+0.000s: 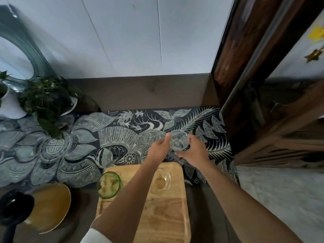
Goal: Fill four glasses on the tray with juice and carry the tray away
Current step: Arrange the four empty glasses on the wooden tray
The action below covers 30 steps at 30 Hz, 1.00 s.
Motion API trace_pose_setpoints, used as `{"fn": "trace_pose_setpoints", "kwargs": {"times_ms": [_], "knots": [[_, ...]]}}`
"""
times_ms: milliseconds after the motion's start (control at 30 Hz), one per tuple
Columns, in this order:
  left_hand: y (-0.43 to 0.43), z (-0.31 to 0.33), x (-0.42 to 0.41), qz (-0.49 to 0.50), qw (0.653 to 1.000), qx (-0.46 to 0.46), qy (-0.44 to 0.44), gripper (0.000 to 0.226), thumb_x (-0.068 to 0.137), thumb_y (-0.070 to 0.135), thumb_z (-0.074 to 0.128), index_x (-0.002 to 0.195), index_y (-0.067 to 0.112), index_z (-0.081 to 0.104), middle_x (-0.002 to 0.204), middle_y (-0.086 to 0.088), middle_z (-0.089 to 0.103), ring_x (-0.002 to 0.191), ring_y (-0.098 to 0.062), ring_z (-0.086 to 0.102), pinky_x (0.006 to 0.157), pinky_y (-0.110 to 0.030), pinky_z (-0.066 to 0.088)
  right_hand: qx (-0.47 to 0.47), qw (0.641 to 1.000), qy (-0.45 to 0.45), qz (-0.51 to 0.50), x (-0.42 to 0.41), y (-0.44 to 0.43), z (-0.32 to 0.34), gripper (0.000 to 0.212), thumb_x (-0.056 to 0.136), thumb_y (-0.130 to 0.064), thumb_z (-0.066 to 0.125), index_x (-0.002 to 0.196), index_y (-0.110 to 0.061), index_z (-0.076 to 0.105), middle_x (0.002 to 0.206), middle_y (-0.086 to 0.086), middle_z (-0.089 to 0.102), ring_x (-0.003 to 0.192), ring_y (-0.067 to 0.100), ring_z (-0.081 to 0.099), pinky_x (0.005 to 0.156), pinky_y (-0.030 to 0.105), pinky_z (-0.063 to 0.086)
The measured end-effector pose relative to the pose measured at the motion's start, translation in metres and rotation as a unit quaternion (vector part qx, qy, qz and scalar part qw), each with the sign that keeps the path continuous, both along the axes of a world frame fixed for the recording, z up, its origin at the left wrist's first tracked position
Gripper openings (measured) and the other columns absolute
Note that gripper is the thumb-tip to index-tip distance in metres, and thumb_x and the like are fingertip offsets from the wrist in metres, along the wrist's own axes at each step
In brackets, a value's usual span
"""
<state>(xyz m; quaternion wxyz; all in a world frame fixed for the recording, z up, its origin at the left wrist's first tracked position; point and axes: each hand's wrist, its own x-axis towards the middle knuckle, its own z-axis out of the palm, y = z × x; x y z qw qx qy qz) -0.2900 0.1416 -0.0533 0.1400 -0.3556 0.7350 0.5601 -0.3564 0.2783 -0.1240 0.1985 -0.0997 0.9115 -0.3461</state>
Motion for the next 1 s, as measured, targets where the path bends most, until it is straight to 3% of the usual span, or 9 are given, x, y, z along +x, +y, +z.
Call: {"fn": "trace_pose_setpoints", "kwargs": {"times_ms": [100,200,267,333,400,500,667,800,1000], "knots": [[-0.001,0.000,0.000,0.011,1.000,0.014,0.003,0.068,0.100,0.063,0.038,0.141,0.013,0.057,0.135,-0.005,0.065,0.129,-0.028,0.056,0.106,-0.050,0.044,-0.033,0.999,0.003,-0.016,-0.001,0.000,0.004,0.067,0.060,-0.039,0.095,0.113,-0.022,0.056,0.104,-0.010,0.064,0.095,0.010,0.060,0.070,0.021,0.041],[-0.001,0.005,0.005,0.034,0.999,0.015,0.022,0.068,0.097,0.065,0.041,0.140,0.015,0.057,0.134,-0.003,0.065,0.129,-0.024,0.056,0.107,-0.049,0.042,-0.069,0.997,0.020,-0.022,0.002,0.000,0.016,0.069,0.061,-0.038,0.095,0.116,-0.022,0.056,0.104,-0.011,0.063,0.097,0.008,0.061,0.073,0.019,0.041],[-0.001,0.016,0.011,0.028,0.998,-0.001,0.061,0.063,0.098,0.063,0.041,0.138,0.018,0.060,0.125,0.003,0.069,0.116,-0.015,0.062,0.097,-0.037,0.049,-0.095,0.994,0.037,-0.033,0.006,0.001,0.030,0.072,0.062,-0.040,0.094,0.120,-0.023,0.056,0.109,-0.013,0.062,0.102,0.007,0.060,0.080,0.021,0.045],[0.002,0.033,0.023,0.038,0.993,-0.012,0.110,0.055,0.100,0.060,0.043,0.136,0.022,0.062,0.118,0.012,0.068,0.103,-0.003,0.061,0.084,-0.024,0.046,-0.125,0.990,0.053,-0.039,0.015,0.003,0.048,0.076,0.062,-0.045,0.093,0.125,-0.026,0.055,0.115,-0.015,0.062,0.109,0.004,0.058,0.089,0.029,0.048],[0.006,0.052,0.042,0.064,0.985,0.000,0.163,0.049,0.099,0.058,0.046,0.135,0.029,0.062,0.118,0.022,0.066,0.103,0.007,0.060,0.085,-0.017,0.045,-0.152,0.985,0.075,-0.030,0.030,0.005,0.069,0.078,0.063,-0.053,0.090,0.127,-0.028,0.053,0.120,-0.016,0.062,0.113,0.003,0.057,0.094,0.032,0.049],[0.012,0.076,0.075,0.083,0.968,0.023,0.235,0.039,0.098,0.053,0.051,0.129,0.035,0.065,0.111,0.031,0.070,0.108,0.015,0.061,0.082,-0.006,0.048,-0.186,0.976,0.106,-0.027,0.061,0.011,0.105,0.082,0.064,-0.060,0.087,0.130,-0.029,0.052,0.122,-0.019,0.062,0.114,-0.003,0.056,0.093,0.024,0.046],[0.023,0.102,0.139,0.106,0.952,0.047,0.284,0.036,0.097,0.041,0.049,0.125,0.029,0.068,0.120,0.019,0.072,0.118,0.007,0.061,0.089,-0.004,0.045,-0.214,0.965,0.150,-0.019,0.120,0.021,0.135,0.077,0.066,-0.054,0.088,0.129,-0.025,0.054,0.121,-0.020,0.061,0.113,-0.007,0.055,0.092,0.011,0.040],[0.031,0.101,0.190,0.132,0.949,0.034,0.285,0.036,0.096,0.036,0.049,0.119,0.021,0.072,0.113,0.018,0.075,0.113,0.008,0.063,0.086,-0.001,0.043,-0.216,0.969,0.122,0.008,0.167,0.029,0.130,0.078,0.067,-0.054,0.087,0.131,-0.025,0.054,0.121,-0.020,0.061,0.114,-0.002,0.056,0.093,0.020,0.044],[0.037,0.071,0.246,0.177,0.954,0.065,0.234,0.034,0.094,0.035,0.051,0.113,0.018,0.075,0.109,0.013,0.077,0.108,0.000,0.068,0.084,-0.006,0.047,-0.183,0.981,0.058,0.021,0.222,0.039,0.096,0.079,0.060,-0.052,0.091,0.128,-0.030,0.058,0.121,-0.023,0.062,0.114,-0.012,0.052,0.089,0.003,0.037]]}}
